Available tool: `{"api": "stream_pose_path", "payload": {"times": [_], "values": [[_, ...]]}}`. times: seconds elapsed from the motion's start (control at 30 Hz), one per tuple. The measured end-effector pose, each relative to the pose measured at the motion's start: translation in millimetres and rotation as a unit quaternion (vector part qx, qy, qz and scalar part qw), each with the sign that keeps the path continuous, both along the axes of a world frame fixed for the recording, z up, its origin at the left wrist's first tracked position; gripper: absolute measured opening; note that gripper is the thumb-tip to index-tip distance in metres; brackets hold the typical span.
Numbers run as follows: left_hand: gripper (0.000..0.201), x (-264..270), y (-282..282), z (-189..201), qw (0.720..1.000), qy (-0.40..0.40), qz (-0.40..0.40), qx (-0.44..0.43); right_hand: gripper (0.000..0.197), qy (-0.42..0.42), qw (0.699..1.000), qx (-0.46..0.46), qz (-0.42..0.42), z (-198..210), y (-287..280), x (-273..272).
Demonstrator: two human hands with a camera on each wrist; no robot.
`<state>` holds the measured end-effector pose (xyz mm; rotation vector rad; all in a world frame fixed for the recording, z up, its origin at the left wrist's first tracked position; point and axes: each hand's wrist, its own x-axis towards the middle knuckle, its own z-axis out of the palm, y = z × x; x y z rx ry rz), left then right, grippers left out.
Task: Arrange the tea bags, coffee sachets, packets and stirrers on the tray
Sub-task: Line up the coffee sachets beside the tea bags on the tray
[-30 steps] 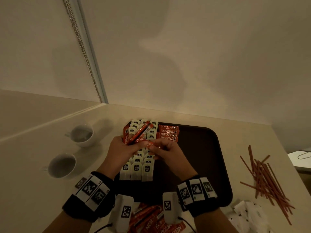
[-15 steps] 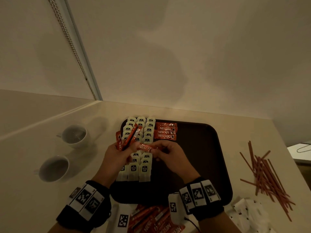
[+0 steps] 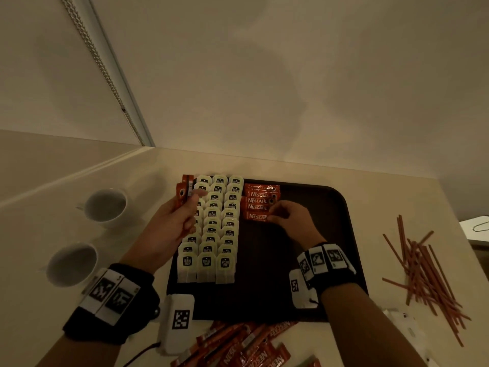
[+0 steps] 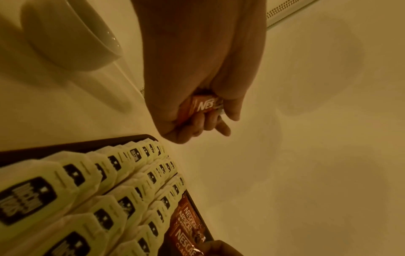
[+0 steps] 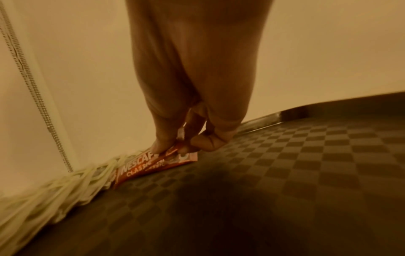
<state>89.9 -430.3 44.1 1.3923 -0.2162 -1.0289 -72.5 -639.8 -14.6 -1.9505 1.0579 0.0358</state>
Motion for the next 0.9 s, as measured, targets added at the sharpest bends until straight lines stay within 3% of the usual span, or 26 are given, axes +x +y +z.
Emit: {"api": "stream_pose_path", "payload": {"times": [0.13, 0.2, 0.27, 0.33, 0.4, 0.47, 0.6, 0.63, 0.73, 0.83, 0.9], "values": [[0.015, 0, 4, -2, 0.998, -0.049, 0.007, 0.025, 0.017, -0.006, 1.0, -0.017, -0.007, -8, -3, 9], [0.025, 2, 4, -7, 0.988, -0.131, -0.016, 0.076, 0.021, -0.004, 0.999, -0.037, -0.022, -12, -5, 10], [0.023, 2, -2, -10, 0.96, -0.243, -0.058, 0.126, 0.024, -0.003, 0.998, -0.057, -0.032, -16, -7, 10], [0.01, -4, -16, -7, 0.899, -0.392, -0.109, 0.163, 0.024, 0.001, 0.997, -0.061, -0.036, -18, -8, 9], [0.02, -13, -37, -6, 0.826, -0.505, -0.17, 0.185, 0.024, 0.002, 0.997, -0.068, -0.035, -22, -9, 8], [0.027, -22, -59, -6, 0.766, -0.56, -0.24, 0.204, 0.024, -0.001, 0.996, -0.087, -0.034, -27, -10, 9], [0.039, -45, -90, -19, 0.62, -0.627, -0.383, 0.274, 0.024, -0.004, 0.993, -0.114, -0.039, -34, -14, 12], [0.04, -48, -94, -27, 0.599, -0.63, -0.399, 0.291, 0.025, -0.006, 0.992, -0.117, -0.039, -36, -14, 13], [0.045, -59, -101, -47, 0.603, -0.61, -0.412, 0.309, 0.027, -0.012, 0.992, -0.118, -0.05, -38, -15, 11], [0.062, -66, -105, -53, 0.541, -0.616, -0.436, 0.371, 0.028, -0.017, 0.992, -0.118, -0.051, -41, -16, 10], [0.068, -69, -108, -50, 0.538, -0.604, -0.432, 0.399, 0.029, -0.025, 0.992, -0.114, -0.053, -42, -17, 9]]}}
